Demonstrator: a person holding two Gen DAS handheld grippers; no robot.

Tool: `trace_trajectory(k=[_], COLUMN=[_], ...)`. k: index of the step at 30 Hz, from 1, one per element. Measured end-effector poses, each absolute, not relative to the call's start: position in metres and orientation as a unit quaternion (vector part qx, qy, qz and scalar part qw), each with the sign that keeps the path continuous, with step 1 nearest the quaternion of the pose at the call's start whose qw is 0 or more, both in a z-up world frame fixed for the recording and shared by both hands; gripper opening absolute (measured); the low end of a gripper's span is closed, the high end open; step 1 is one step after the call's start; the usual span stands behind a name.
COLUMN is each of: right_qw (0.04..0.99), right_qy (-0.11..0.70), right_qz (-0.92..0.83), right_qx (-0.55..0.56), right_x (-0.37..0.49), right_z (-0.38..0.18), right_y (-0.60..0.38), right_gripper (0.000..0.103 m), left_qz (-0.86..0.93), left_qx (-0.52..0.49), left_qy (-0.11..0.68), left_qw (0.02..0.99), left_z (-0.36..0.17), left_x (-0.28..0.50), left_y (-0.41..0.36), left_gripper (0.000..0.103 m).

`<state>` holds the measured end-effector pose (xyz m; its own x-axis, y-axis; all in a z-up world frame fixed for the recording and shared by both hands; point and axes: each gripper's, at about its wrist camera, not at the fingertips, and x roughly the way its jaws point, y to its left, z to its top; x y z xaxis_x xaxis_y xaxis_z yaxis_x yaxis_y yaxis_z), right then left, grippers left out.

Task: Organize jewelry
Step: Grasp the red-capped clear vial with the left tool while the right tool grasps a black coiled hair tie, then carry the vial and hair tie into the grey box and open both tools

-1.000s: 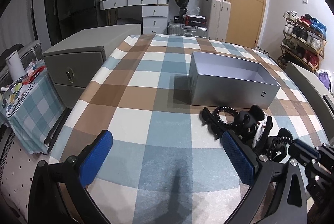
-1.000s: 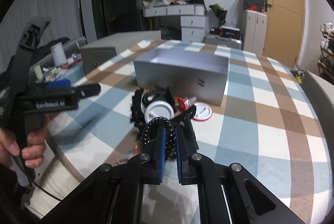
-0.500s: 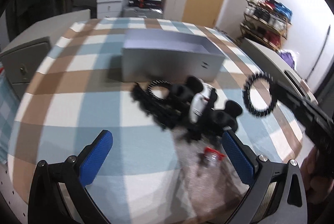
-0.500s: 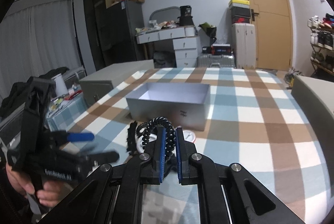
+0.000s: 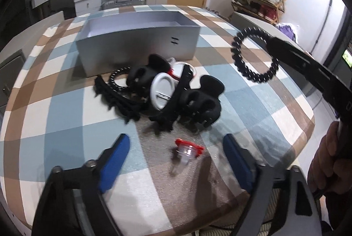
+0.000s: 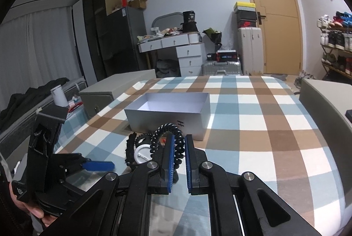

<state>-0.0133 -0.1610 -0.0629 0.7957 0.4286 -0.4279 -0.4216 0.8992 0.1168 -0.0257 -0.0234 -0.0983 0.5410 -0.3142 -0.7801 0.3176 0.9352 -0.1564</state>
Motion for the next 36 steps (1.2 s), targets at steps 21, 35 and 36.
trace_trajectory(k=[21,35,36], right_qw=[0.945,0.94,0.94], right_qy=[0.232,0.211,0.211], right_qz=[0.228,0.265,0.267], right_qx=[0.018,0.036,0.037], right_x=[-0.011,0.031,0.036], right_z=[-0.057,-0.032,-0.03], right_y=[-0.161,-0.146,-0.145], right_gripper=[0.009,0.009,0.009], left_qz=[-0.211,-0.18,-0.178], left_qx=[-0.001,-0.025,-0.026], left_qy=[0.419,0.35,0.344], left_qw=[0.883,0.919,0.922], left_z=[-0.072,-0.033,-0.029], left_x=[-0.031,0.015,0.023], left_y=[-0.022,0.011,0.012], left_gripper=[0.019,0.019,0.019])
